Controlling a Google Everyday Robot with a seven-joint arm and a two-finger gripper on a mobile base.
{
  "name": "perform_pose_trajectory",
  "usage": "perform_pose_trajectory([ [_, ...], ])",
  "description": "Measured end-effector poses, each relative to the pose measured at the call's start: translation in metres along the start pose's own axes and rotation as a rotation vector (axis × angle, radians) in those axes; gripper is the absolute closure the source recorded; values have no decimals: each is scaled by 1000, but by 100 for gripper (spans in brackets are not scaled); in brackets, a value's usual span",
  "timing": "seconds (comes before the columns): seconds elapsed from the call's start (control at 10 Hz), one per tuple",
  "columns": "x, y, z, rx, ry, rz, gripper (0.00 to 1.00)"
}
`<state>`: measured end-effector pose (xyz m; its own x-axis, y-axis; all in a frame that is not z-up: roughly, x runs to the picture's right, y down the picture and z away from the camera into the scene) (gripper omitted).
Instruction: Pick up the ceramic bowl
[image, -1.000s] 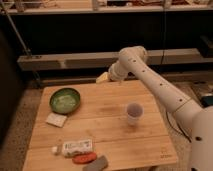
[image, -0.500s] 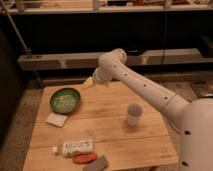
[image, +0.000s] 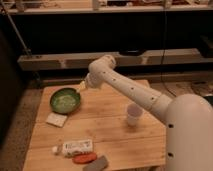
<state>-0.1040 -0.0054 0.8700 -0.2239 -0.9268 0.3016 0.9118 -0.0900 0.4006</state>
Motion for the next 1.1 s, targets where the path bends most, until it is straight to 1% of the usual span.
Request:
perform_pose_trajectory([
  [0.2, 4, -5, 13, -19, 13, -13, 20],
  [0.3, 3, -6, 22, -22, 12, -12, 20],
  [0.4, -2, -14, 36, -28, 14, -15, 20],
  [0.5, -4, -21, 45, -37, 18, -18, 20],
  [0.7, -5, -19, 53, -54, 24, -17, 20],
  [0.9, -5, -23, 65, -60, 30, -19, 20],
  [1.1, -15, -18, 81, -68, 39, 6, 20],
])
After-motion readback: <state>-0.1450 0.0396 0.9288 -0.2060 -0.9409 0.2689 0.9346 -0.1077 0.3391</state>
